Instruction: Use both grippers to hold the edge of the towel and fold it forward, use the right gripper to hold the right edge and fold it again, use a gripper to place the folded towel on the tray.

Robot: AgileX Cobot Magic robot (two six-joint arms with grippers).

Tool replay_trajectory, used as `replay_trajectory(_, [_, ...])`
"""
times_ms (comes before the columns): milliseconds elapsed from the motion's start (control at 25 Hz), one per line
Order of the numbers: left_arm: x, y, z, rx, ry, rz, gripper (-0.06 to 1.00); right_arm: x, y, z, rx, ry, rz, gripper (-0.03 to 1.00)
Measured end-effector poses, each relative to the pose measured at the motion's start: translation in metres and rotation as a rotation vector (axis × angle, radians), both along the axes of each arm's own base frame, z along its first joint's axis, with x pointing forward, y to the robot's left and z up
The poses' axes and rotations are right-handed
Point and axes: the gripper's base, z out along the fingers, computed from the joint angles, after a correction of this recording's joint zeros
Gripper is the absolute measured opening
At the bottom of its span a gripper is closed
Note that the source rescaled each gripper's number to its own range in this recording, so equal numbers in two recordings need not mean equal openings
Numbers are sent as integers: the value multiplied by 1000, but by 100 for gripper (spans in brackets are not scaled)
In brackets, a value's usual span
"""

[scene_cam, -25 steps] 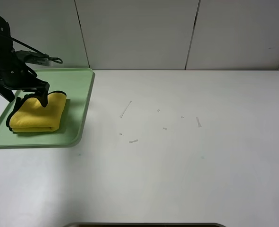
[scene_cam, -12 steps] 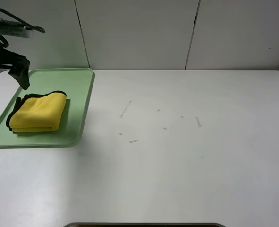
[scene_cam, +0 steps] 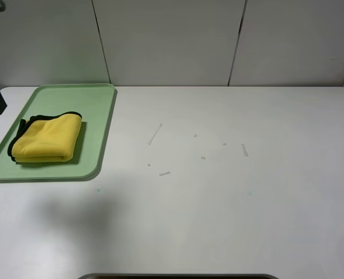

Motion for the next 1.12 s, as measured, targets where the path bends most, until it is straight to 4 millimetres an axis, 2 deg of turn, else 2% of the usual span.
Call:
replay_trajectory(200, [-58, 0, 20, 3, -80, 0, 100, 0, 0, 0, 0, 0, 0, 100])
replay_trajectory(360, [-99, 0, 25, 3, -184, -12, 100, 0, 0, 0, 0, 0, 0, 100])
replay_trajectory(640, [-177, -3, 15, -29, -406, -24, 100, 0, 0, 0, 0, 0, 0, 100])
replay_trajectory(760, [-204, -4, 5, -45, -499, -29, 100, 0, 0, 0, 0, 0, 0, 100])
replay_trajectory(920, [-230, -7, -17, -83, -593, -66, 100, 0, 0, 0, 0, 0, 0, 100])
replay_trajectory(1120, [-236, -8, -47, -117, -661, -114, 100, 0, 0, 0, 0, 0, 0, 100])
